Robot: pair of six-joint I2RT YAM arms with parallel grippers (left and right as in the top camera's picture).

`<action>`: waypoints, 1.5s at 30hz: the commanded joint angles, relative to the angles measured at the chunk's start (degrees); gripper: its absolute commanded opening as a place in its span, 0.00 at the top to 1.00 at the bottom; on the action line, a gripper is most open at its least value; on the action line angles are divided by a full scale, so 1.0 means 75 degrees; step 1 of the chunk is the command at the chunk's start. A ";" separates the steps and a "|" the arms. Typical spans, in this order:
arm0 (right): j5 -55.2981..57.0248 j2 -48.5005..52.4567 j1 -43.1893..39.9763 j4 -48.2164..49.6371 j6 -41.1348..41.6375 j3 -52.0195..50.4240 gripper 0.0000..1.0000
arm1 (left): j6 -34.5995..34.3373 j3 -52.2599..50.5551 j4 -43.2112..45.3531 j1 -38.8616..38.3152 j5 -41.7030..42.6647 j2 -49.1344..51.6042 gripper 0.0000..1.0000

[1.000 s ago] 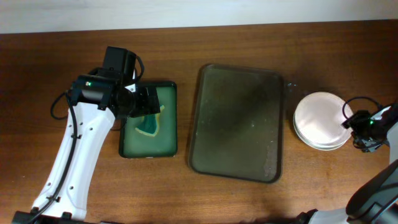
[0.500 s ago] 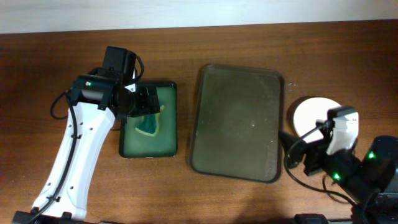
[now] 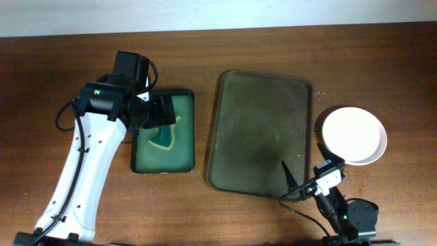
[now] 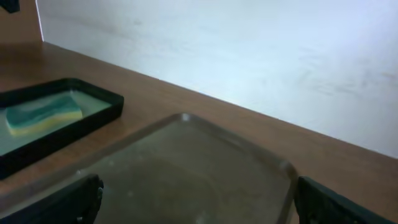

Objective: Clean dirty plates on tray and stack at the side

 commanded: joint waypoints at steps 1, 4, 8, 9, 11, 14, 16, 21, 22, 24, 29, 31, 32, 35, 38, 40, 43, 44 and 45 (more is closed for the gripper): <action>-0.0090 -0.0029 0.0044 -0.0055 0.0029 -0.0061 0.02 | 0.0061 0.0017 -0.0006 0.0015 0.0029 -0.0064 0.01; -0.0090 -0.0029 0.0044 -0.0055 0.0029 -0.0061 0.02 | 0.0061 0.0017 -0.0006 0.0015 0.0029 -0.0064 0.01; -0.0090 -0.0029 0.0044 -0.0055 0.0029 -0.0061 0.02 | 0.0061 0.0017 -0.0006 -0.0006 0.0026 -0.0119 0.01; -0.0093 -0.0029 0.0044 -0.0055 0.0029 -0.0061 0.02 | 0.0067 0.0015 -0.0096 -0.0050 -0.0009 -0.0268 0.01; -0.0090 -0.0029 0.0044 -0.0055 0.0029 -0.0061 0.02 | 0.0122 -0.0181 0.0009 -0.0242 -0.0938 -0.1174 0.01; -0.0090 -0.0029 0.0044 -0.0055 0.0029 -0.0061 0.02 | 0.0166 -0.2413 0.2684 -0.0143 -0.1075 -0.3926 0.01; -0.0090 -0.0029 0.0044 -0.0055 0.0029 -0.0061 0.02 | 0.0178 -0.4599 0.4167 0.0353 -0.1072 -0.5849 0.01; -0.0090 -0.0029 0.0044 -0.0058 0.0029 -0.0061 0.02 | 0.0178 -0.8880 0.6257 0.0944 -0.0979 -1.0031 0.01; -0.0090 -0.0029 0.0044 -0.0055 0.0029 -0.0061 0.02 | 0.0178 -0.9535 0.6566 0.0956 -0.0924 -1.0701 0.01; -0.0090 -0.0029 0.0044 -0.0058 0.0029 -0.0061 0.02 | 0.0178 -1.0418 0.7064 0.1037 -0.0924 -1.1701 0.01; -0.0090 -0.0029 0.0044 -0.0055 0.0029 -0.0061 0.02 | 0.0178 -1.1677 0.8821 0.1119 -0.0813 -1.1841 0.01; -0.0090 -0.0029 0.0044 -0.0058 0.0029 -0.0061 0.02 | 0.0178 -1.1675 0.8804 0.1119 -0.0810 -1.1838 0.01; -0.0090 -0.0029 0.0044 -0.0058 0.0029 -0.0061 0.02 | 0.0178 -1.1675 0.8804 0.1119 -0.0813 -1.1838 0.01; -0.0090 -0.0029 0.0044 -0.0058 0.0029 -0.0061 0.02 | 0.0178 -1.1675 0.8804 0.1119 -0.0813 -1.1838 0.01; -0.0090 -0.0029 0.0044 -0.0055 0.0029 -0.0061 0.02 | 0.0181 -1.1675 0.8804 0.1119 -0.0810 -1.1838 0.01; -0.0090 -0.0029 0.0044 -0.0058 0.0029 -0.0061 0.02 | 0.0178 -1.1675 0.8804 0.1119 -0.0813 -1.1838 0.01; -0.0093 -0.0029 0.0044 -0.0058 0.0029 -0.0061 0.02 | 0.0178 -1.1675 0.8801 0.1119 -0.0813 -1.1838 0.01; -0.0093 -0.0029 0.0044 -0.0055 0.0029 -0.0061 0.02 | 0.0178 -1.1675 0.8804 0.1119 -0.0810 -1.1838 0.01; -0.0090 -0.0029 0.0044 -0.0058 0.0029 -0.0061 0.02 | 0.0181 -1.1675 0.8801 0.1119 -0.0813 -1.1838 0.01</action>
